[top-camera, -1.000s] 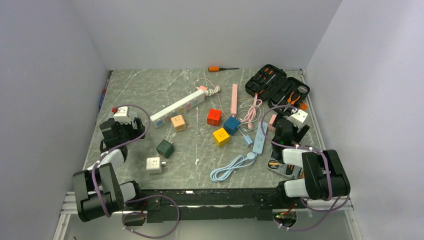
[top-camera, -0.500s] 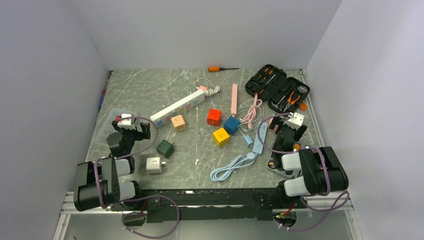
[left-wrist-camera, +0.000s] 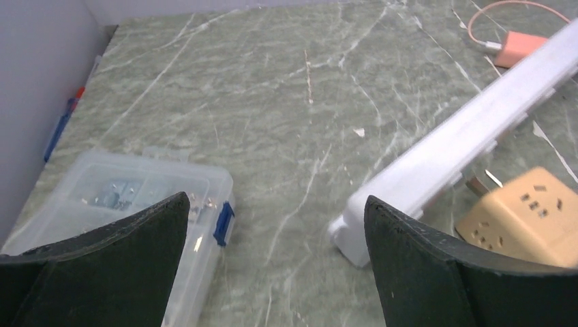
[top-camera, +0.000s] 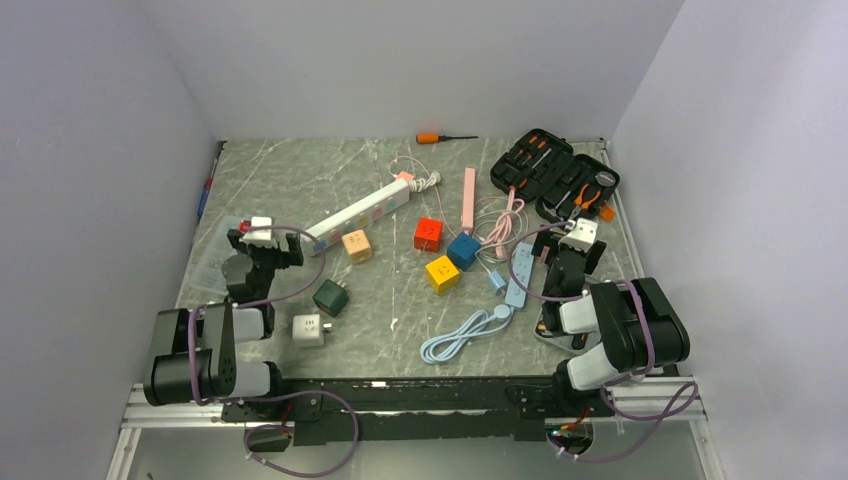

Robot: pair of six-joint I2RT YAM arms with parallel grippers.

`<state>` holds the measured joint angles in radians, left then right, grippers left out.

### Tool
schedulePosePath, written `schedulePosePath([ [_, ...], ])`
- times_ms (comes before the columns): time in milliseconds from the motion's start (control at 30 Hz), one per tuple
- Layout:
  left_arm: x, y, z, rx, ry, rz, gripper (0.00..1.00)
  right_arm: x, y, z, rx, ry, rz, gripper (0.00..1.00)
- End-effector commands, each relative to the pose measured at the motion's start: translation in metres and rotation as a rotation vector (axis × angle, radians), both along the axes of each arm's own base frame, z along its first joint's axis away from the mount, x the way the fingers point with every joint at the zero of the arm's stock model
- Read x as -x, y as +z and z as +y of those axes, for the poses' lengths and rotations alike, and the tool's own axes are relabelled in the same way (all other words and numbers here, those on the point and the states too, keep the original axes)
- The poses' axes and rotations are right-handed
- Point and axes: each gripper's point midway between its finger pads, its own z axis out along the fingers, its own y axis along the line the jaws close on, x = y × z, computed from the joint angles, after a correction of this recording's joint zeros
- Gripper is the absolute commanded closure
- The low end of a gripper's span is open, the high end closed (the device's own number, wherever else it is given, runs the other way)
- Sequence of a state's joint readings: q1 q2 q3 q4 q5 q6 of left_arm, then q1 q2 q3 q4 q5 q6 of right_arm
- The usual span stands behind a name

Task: Pull the plug off the socket
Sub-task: Reset both arms

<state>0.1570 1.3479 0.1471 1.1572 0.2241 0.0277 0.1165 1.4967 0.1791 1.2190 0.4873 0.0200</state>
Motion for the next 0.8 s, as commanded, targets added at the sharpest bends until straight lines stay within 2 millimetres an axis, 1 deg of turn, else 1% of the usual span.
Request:
schedulePosePath([
  [0,-0.019,0.006,0.004,-0.057,0.089,0.034,0.01,-0.012,0.011,0.000,-0.020,0.000,-0.033,0.00],
  [233,-0.017,0.008,0.004,-0.069,0.106,0.019,0.01,-0.016,0.007,-0.006,-0.058,0.001,-0.015,0.00],
  [300,-0.010,0.011,0.002,-0.077,0.094,-0.018,0.01,-0.015,0.007,-0.007,-0.058,-0.001,-0.018,0.00],
  [367,-0.001,0.014,-0.006,-0.093,0.055,-0.064,0.01,-0.013,0.009,-0.008,-0.051,-0.007,-0.026,0.00],
  [400,-0.001,0.016,-0.007,-0.095,0.054,-0.076,0.01,-0.014,0.009,-0.008,-0.050,-0.006,-0.027,0.00],
  [433,-0.005,0.017,-0.004,-0.090,0.067,-0.066,0.01,-0.014,0.008,-0.008,-0.050,-0.007,-0.024,0.00],
  [500,-0.019,0.008,0.002,-0.081,0.099,0.021,0.01,-0.016,0.007,-0.006,-0.056,0.000,-0.014,0.00],
  [533,-0.021,0.004,0.003,-0.074,0.101,0.052,0.01,-0.016,0.006,-0.006,-0.058,0.000,-0.011,0.00],
  [567,-0.021,0.006,0.002,-0.072,0.099,0.034,0.01,-0.017,0.006,-0.007,-0.061,0.000,-0.010,0.00],
  [767,-0.018,0.008,0.002,-0.072,0.101,0.024,0.01,-0.018,0.005,-0.009,-0.076,0.007,-0.006,0.00],
])
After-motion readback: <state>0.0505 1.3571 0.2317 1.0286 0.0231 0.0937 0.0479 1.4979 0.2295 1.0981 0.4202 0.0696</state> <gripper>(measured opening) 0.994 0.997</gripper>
